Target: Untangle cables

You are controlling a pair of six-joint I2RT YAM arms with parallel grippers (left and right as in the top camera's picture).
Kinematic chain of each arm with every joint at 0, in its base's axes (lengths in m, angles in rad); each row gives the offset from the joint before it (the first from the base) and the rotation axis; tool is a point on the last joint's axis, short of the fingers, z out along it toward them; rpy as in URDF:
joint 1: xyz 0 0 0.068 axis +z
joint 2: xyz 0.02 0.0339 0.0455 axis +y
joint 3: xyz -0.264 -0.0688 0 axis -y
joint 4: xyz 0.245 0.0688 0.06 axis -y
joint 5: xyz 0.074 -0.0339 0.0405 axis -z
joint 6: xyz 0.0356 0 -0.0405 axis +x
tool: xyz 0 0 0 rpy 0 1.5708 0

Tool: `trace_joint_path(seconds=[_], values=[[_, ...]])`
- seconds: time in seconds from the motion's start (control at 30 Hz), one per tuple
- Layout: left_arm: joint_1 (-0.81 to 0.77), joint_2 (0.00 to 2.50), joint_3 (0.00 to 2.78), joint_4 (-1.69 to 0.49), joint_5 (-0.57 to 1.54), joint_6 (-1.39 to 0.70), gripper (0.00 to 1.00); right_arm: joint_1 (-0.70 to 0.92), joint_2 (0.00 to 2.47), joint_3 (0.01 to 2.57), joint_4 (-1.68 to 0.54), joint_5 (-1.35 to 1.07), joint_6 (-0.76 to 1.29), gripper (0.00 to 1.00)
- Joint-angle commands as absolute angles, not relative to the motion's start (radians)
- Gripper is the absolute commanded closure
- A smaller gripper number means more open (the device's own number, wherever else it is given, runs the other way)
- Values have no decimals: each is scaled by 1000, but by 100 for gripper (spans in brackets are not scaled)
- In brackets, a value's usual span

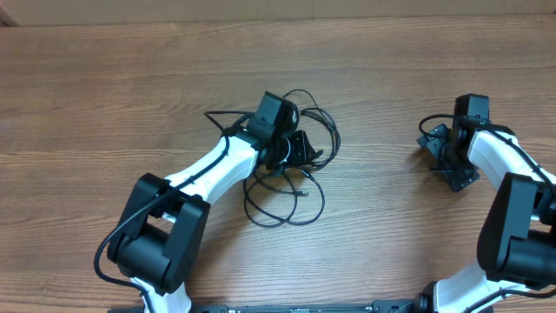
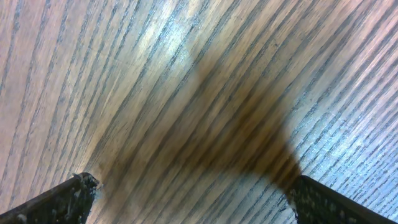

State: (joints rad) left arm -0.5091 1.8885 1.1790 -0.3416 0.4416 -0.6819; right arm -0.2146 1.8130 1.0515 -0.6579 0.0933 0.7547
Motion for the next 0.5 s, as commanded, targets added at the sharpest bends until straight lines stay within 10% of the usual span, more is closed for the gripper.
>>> trace_joint_path(seconds=[0.0,0.13,0.47], values=[[-511,1918,1196,-335,457,-687,72,-218,1826,1022,-647,66,756,0],[-511,1923,1196,-313,496,-593,91,-218,1826,1022,-647,66,756,0],[-405,1815,1286,-310,875,-400,96,-218,1826,1022,-647,66,756,0]])
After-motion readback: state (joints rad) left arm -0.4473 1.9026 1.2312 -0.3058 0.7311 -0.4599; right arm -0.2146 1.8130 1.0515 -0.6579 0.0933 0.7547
